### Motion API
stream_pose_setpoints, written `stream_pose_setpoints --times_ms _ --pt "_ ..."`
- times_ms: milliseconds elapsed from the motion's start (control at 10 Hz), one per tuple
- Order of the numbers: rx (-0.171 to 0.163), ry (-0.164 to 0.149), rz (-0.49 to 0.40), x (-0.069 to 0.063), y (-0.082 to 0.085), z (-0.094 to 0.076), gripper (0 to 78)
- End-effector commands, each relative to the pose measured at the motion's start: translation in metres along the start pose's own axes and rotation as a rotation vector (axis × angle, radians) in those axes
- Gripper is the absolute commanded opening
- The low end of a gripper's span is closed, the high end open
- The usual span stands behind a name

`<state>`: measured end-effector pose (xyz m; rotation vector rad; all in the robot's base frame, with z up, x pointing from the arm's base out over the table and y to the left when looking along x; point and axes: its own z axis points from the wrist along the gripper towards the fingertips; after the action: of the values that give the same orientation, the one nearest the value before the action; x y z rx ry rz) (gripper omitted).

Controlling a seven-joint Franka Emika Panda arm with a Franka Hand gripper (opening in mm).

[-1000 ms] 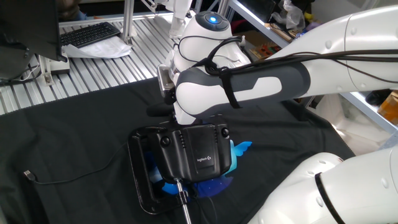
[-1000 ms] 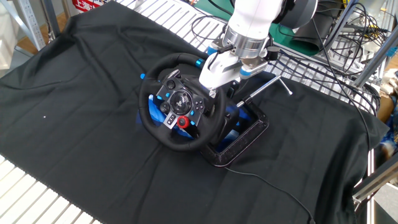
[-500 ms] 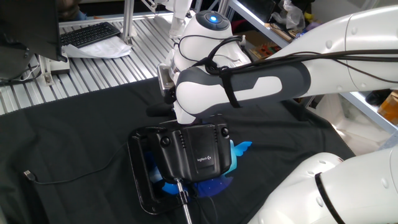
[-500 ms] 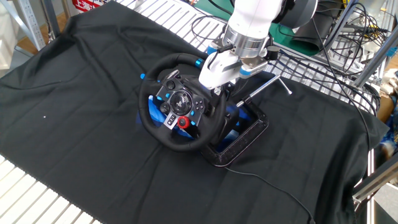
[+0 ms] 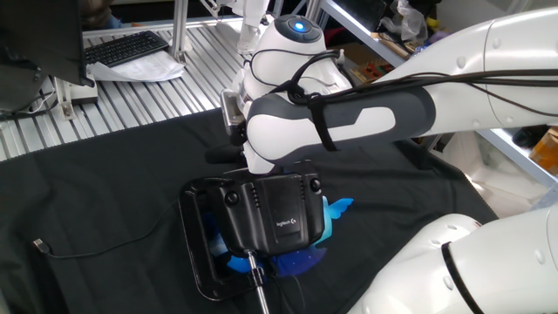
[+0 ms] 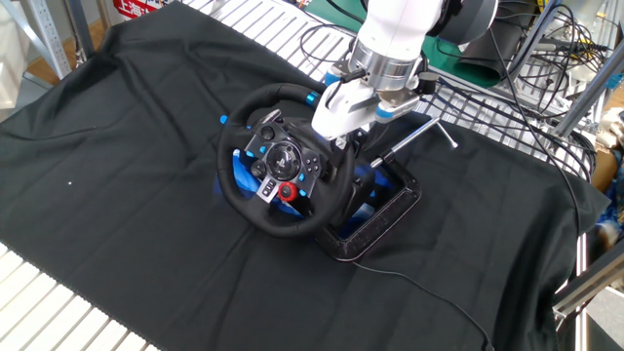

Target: Rotate the steering wheel 90 degrees counterclockwise

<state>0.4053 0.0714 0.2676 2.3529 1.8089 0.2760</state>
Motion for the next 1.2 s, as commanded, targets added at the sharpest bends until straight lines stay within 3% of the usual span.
stream_pose_setpoints --times_ms 100,500,800,1200 --pt "0.077 -0.009 -0.150 -0.009 0.001 -0.023 1.2" --pt "0.080 -0.011 -0.193 -0.011 0.001 -0.027 1.2" --pt "0.081 -0.001 -0.337 -0.015 0.002 -0.037 1.2" --pt "0.080 0.005 -0.442 -0.018 0.004 -0.036 1.2"
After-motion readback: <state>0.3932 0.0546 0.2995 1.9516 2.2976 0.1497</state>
